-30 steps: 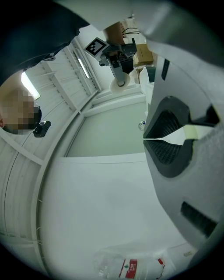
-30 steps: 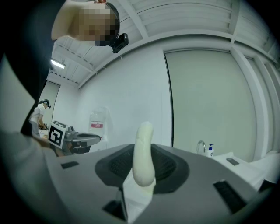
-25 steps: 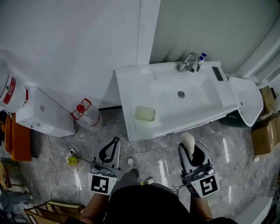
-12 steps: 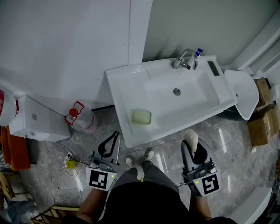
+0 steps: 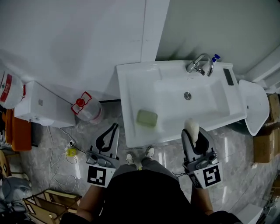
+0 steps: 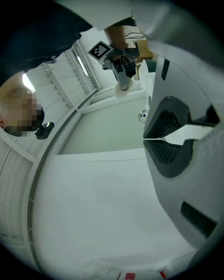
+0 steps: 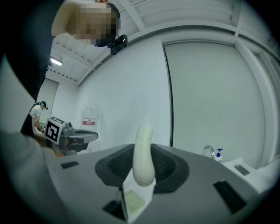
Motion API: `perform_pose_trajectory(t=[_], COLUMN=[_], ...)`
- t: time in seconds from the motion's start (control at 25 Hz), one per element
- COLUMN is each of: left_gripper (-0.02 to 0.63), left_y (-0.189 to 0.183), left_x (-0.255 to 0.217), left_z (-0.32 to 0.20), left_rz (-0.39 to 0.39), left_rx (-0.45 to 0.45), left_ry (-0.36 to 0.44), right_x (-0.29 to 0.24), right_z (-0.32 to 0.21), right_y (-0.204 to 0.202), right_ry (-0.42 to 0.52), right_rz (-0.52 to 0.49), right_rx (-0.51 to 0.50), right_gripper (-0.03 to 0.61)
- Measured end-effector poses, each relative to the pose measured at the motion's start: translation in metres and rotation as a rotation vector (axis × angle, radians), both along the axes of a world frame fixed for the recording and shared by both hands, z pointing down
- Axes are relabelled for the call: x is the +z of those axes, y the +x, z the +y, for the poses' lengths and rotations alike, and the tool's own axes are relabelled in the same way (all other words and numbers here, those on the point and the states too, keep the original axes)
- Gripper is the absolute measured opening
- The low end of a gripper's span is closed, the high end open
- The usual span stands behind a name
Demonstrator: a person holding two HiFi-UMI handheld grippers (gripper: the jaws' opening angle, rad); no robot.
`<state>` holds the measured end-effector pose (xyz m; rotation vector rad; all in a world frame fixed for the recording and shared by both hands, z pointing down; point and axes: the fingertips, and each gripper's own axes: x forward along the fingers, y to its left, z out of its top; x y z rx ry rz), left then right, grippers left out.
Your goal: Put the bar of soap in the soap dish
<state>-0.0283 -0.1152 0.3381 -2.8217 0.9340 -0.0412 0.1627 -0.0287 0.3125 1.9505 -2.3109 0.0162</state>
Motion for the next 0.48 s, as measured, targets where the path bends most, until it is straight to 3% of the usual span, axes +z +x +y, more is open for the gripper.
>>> perform_pose_trajectory(t=[0.48], left_gripper=[0.029], left_y=[-0.018], left_x=[0.022], left_z=[-0.002], left_rz=[-0.025], left_rx=[-0.164], left_ry=[-0.058], right_x=[0.051], right_z=[-0.053], right_y=[-0.006], right_ry=[-0.077], right_rz=[0.103], right_rx=[-0.18], right_gripper=[0.123])
